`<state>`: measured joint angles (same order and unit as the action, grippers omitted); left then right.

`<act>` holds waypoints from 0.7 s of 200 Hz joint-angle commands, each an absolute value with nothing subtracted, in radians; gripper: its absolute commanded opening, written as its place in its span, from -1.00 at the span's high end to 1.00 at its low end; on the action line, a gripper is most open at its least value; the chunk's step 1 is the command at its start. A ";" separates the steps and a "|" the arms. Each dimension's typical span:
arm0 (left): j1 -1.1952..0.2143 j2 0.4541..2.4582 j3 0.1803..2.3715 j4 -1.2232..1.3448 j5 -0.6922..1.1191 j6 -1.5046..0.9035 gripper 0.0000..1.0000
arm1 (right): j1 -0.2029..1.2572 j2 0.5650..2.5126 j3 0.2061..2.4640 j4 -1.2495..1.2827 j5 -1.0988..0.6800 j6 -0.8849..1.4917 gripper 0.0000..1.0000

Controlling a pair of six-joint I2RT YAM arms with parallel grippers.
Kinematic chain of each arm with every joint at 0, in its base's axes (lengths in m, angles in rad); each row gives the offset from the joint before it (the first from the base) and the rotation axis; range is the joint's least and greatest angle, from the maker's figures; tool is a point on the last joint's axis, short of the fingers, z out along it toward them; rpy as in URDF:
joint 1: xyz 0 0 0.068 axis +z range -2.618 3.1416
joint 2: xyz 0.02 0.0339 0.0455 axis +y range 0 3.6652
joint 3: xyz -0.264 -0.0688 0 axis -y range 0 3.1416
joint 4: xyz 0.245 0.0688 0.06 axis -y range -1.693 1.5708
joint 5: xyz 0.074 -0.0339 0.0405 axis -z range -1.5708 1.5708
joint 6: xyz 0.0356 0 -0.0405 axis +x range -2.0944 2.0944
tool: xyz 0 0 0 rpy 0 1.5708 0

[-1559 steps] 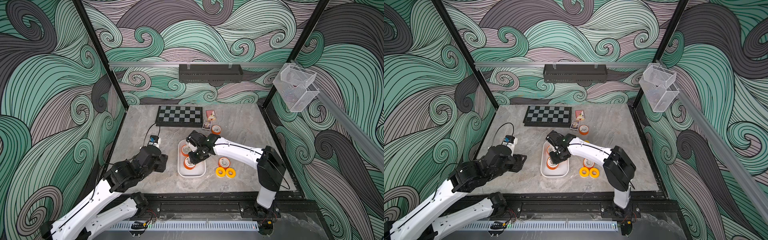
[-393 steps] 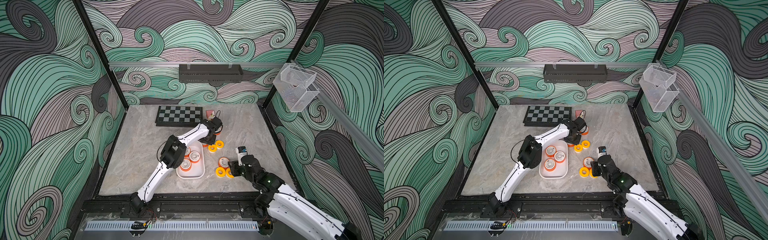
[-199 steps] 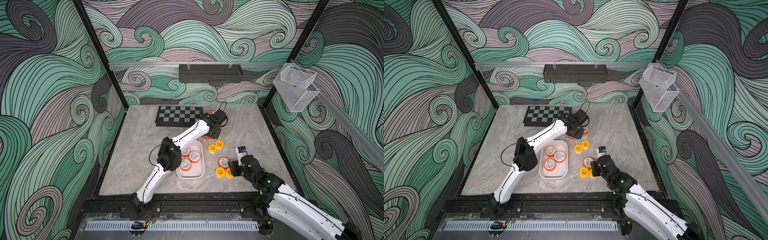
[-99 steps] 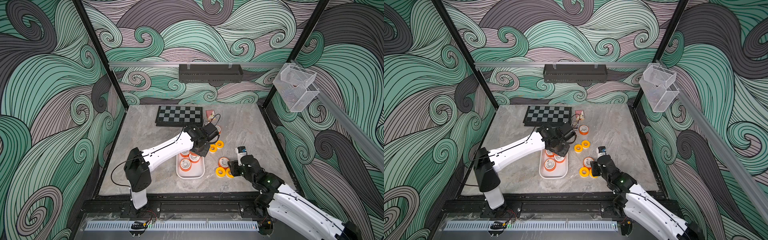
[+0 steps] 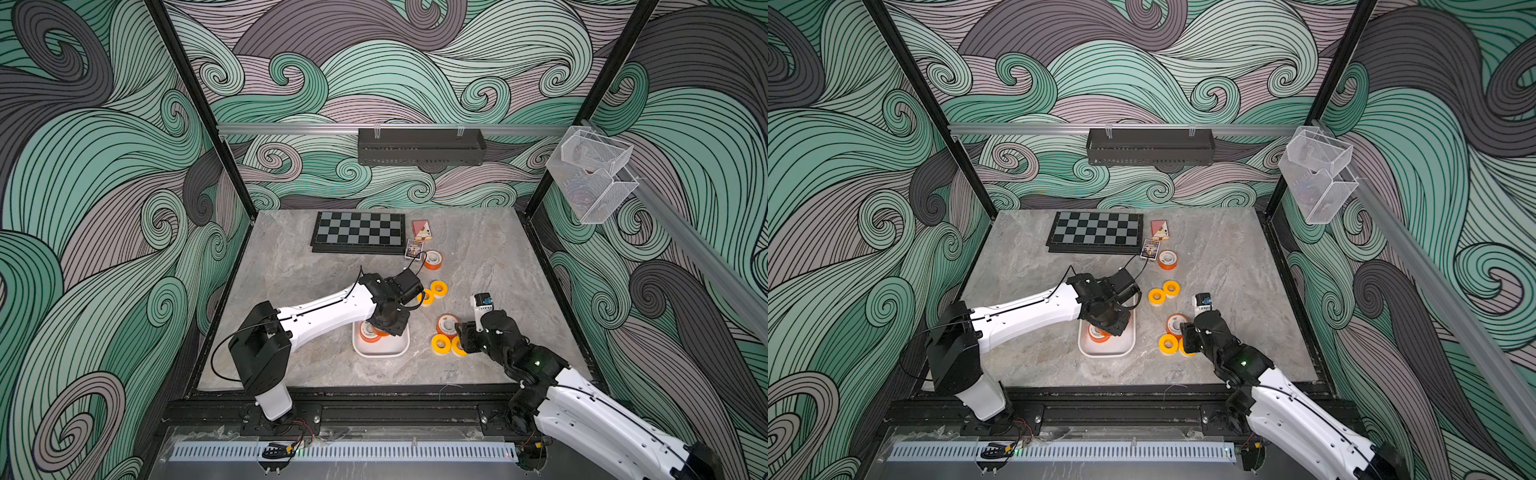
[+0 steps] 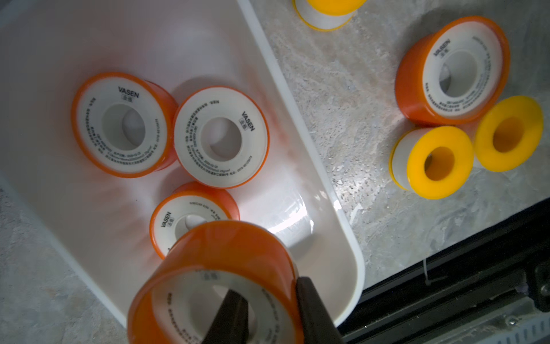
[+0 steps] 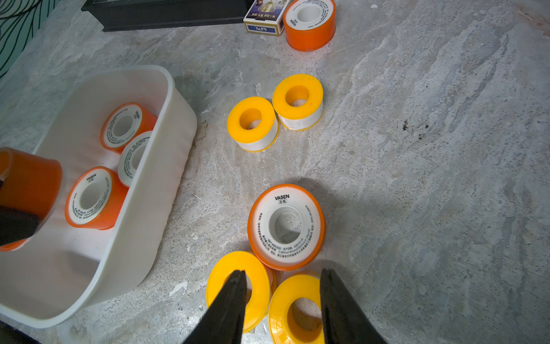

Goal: Put the sealing tape into the storage box
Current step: Place the sealing tape in the storage box.

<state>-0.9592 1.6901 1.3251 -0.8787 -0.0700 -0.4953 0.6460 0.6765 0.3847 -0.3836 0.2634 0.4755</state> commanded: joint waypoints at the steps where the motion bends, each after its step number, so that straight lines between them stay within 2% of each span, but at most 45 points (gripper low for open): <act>1: -0.989 1.731 1.322 -0.828 -0.049 -0.524 0.54 | 0.652 0.670 0.376 -0.371 0.285 0.470 0.11; 83: -1.024 1.749 1.264 -0.812 -0.100 -0.572 0.53 | 0.655 0.672 0.377 -0.372 0.287 0.470 0.10; 140: -1.035 1.770 1.229 -0.764 -0.058 -0.581 0.53 | 0.658 0.672 0.377 -0.371 0.291 0.470 0.10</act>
<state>-1.0256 1.7538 1.2308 -0.7891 -0.0711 -0.5663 0.6518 0.6758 0.3847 -0.3840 0.2726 0.4755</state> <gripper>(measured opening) 0.271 0.449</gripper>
